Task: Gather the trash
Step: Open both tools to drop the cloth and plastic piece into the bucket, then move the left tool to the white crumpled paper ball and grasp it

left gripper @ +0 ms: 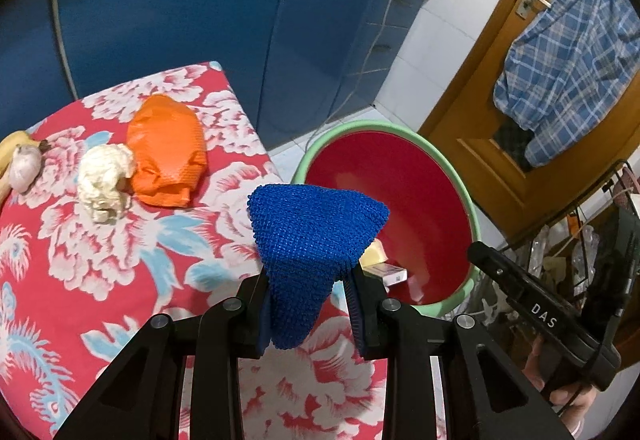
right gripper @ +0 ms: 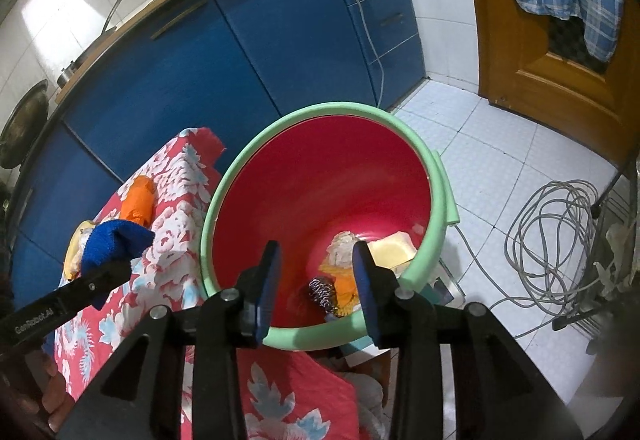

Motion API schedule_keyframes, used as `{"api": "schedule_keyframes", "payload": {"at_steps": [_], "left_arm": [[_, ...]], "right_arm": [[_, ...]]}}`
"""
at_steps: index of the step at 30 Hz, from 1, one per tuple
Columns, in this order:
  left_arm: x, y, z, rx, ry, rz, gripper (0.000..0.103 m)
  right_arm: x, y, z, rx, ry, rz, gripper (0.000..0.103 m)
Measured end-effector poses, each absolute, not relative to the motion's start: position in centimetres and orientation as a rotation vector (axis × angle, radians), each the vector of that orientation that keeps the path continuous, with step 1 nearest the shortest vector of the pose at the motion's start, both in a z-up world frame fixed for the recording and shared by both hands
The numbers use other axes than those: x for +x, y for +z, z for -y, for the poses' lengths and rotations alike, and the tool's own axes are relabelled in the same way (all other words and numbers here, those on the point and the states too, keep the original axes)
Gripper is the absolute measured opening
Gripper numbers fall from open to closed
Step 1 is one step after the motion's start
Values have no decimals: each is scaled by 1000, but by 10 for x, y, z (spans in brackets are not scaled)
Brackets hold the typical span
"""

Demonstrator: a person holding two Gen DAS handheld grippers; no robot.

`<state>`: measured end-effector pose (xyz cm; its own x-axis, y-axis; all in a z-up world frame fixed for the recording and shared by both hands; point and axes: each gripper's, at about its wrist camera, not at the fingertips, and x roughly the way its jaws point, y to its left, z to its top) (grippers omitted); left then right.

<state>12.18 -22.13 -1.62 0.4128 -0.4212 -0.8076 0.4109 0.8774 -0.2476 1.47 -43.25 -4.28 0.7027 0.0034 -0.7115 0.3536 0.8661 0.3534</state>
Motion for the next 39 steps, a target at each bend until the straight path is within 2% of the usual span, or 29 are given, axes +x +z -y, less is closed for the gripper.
{"api": "schedule_keyframes", "payload": {"at_steps": [9, 16, 18, 27, 39], "left_arm": [[124, -22, 248, 38, -569, -1009, 35], [122, -21, 264, 68, -634, -985, 61], [122, -21, 267, 76, -629, -985, 65], [127, -19, 252, 76, -576, -972, 66], [152, -3, 191, 74, -409, -905, 66]], "right_arm": [[12, -44, 439, 511, -216, -770, 39], [8, -42, 443, 514, -225, -764, 39], [8, -42, 443, 515, -224, -763, 39], [7, -38, 439, 510, -212, -761, 39], [15, -25, 418, 480, -167, -745, 40]]}}
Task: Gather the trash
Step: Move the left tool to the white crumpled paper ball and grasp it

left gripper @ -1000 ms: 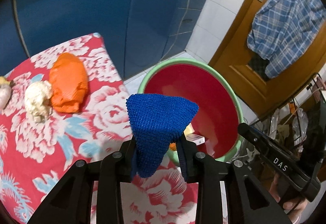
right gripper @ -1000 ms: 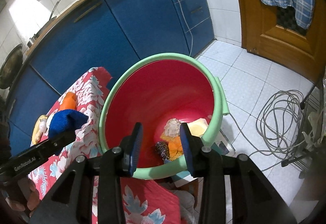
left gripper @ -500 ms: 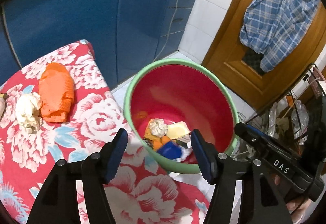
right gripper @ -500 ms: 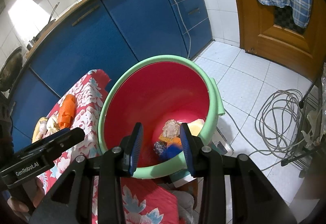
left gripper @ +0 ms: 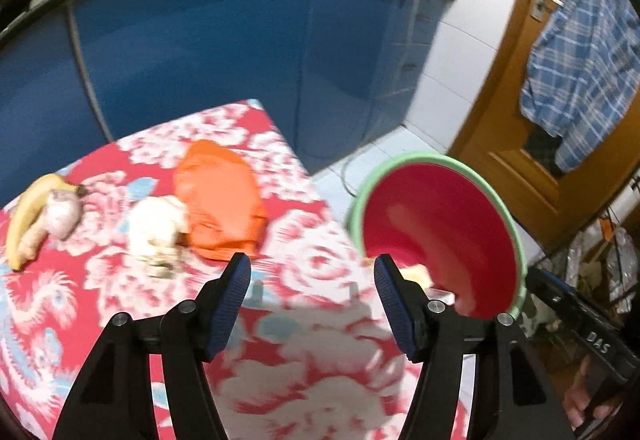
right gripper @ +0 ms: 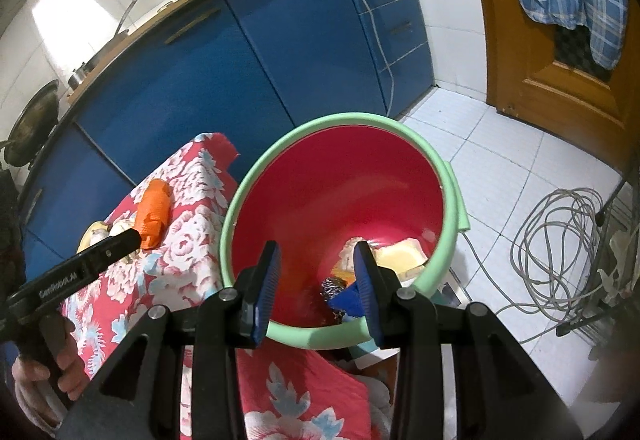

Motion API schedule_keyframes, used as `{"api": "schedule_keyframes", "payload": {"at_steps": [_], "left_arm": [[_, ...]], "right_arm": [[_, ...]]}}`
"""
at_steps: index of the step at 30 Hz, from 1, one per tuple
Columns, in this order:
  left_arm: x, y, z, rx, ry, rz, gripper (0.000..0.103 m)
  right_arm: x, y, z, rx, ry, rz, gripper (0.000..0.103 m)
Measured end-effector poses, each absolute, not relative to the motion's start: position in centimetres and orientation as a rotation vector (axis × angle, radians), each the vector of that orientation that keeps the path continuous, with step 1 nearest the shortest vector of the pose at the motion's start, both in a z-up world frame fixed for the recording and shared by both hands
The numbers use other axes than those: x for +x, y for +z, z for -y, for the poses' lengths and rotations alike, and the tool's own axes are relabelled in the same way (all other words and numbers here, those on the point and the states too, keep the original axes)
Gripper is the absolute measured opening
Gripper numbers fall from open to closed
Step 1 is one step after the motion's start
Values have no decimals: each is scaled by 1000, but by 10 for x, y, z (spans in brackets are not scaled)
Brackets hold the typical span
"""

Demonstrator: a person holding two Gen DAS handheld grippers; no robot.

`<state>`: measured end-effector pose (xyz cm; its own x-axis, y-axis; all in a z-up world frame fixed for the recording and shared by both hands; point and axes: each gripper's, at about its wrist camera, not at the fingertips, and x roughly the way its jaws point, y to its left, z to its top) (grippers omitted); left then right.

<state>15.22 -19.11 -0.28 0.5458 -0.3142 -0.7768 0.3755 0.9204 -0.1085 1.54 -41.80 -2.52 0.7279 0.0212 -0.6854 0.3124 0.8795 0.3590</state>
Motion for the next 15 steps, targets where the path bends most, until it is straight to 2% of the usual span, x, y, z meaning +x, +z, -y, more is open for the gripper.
{"api": "schedule_keyframes", "payload": {"at_steps": [6, 15], "left_arm": [[168, 0, 160, 79, -303, -876, 66], [189, -14, 128, 74, -174, -873, 66]], "right_arm": [[22, -19, 407, 460, -147, -739, 44], [37, -10, 390, 425, -109, -738, 44]]}}
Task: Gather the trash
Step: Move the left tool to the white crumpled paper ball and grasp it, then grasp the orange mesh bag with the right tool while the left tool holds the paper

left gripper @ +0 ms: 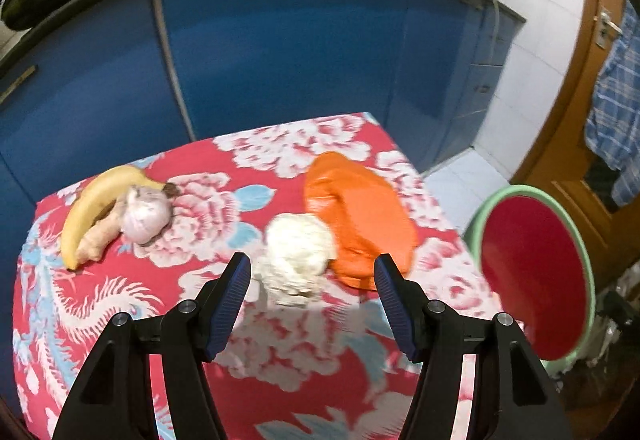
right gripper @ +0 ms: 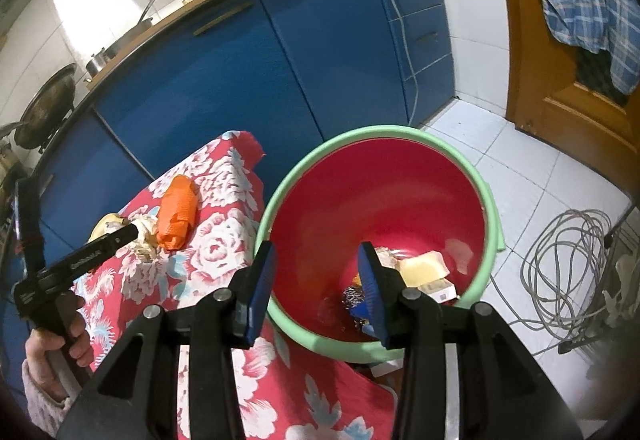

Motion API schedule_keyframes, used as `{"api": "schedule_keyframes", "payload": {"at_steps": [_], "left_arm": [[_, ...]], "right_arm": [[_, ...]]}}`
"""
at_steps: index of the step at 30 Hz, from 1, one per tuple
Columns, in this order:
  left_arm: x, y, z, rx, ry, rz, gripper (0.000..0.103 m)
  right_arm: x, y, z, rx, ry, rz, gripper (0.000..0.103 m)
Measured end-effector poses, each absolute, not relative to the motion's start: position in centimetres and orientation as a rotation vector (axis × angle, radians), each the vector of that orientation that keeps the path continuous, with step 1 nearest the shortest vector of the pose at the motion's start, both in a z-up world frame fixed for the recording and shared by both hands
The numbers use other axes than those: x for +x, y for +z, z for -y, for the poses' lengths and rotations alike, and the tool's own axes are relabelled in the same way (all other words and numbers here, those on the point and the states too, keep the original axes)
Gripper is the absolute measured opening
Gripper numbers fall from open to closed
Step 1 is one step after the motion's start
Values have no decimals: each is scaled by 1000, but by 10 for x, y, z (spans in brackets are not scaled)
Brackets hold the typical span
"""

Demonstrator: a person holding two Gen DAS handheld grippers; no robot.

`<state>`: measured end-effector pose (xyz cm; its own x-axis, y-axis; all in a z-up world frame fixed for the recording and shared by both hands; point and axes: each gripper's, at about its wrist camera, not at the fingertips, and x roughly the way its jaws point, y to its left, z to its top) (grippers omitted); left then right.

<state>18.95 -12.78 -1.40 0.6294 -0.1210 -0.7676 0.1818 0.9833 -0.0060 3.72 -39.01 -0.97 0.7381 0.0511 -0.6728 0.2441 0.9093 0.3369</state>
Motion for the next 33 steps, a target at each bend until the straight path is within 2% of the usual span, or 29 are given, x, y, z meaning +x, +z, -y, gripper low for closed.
{"api": "schedule_keyframes", "payload": {"at_steps": [15, 17, 18, 19, 22, 33], "left_arm": [[217, -51, 101, -14, -162, -925, 65], [218, -54, 99, -29, -172, -924, 55], [218, -55, 98, -33, -176, -927, 44], [219, -56, 97, -36, -177, -929, 38], [217, -57, 91, -57, -176, -912, 31], [215, -60, 62, -174, -105, -901, 30]], "right_arm": [[87, 0, 344, 360, -31, -772, 46], [96, -2, 334, 340, -18, -782, 46], [99, -2, 331, 333, -13, -784, 46], [103, -3, 325, 324, -7, -788, 46], [117, -6, 310, 303, 15, -808, 46], [158, -23, 264, 253, 68, -855, 48]]}}
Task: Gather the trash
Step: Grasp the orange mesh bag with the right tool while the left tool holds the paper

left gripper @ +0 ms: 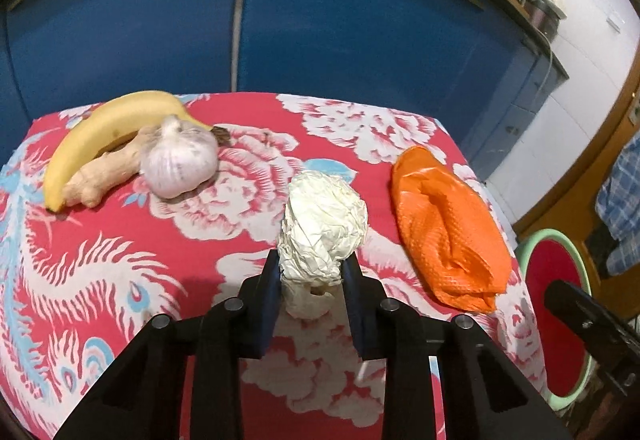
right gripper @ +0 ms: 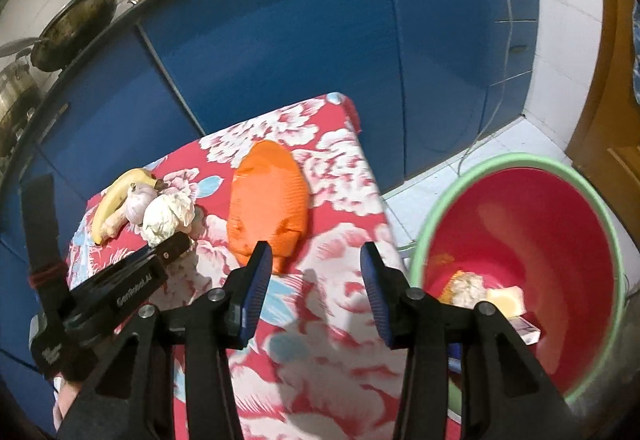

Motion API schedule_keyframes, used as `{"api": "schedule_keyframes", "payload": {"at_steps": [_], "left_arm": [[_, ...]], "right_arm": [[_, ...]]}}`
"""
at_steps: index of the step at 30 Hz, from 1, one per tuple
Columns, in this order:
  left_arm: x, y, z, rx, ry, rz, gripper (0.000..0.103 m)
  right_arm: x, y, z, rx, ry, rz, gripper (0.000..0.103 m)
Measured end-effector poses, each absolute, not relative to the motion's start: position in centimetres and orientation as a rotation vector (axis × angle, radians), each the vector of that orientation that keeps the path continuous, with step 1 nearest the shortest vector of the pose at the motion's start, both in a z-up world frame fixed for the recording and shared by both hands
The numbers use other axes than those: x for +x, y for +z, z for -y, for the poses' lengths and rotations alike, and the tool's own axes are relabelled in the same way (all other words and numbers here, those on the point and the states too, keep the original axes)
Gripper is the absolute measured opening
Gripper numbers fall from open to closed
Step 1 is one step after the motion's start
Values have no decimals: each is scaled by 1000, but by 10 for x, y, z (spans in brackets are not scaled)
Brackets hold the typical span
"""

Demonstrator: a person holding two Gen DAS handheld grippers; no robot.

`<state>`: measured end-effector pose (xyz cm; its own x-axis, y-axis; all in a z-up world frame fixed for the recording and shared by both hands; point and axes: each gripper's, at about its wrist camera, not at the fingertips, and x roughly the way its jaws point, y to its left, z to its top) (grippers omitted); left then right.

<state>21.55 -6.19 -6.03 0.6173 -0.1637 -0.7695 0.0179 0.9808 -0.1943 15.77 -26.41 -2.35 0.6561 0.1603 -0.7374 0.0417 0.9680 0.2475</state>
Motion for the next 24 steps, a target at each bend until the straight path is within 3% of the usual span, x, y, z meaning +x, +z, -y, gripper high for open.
{"api": "schedule_keyframes", "payload": {"at_steps": [17, 22, 24], "left_arm": [[213, -61, 55, -209, -74, -892, 30], [213, -61, 56, -201, -72, -884, 30], [212, -61, 56, -198, -71, -882, 30]], "right_arm": [[196, -56, 221, 170, 88, -900, 48], [196, -57, 220, 175, 91, -895, 22], [194, -56, 221, 180, 92, -888, 16]]}}
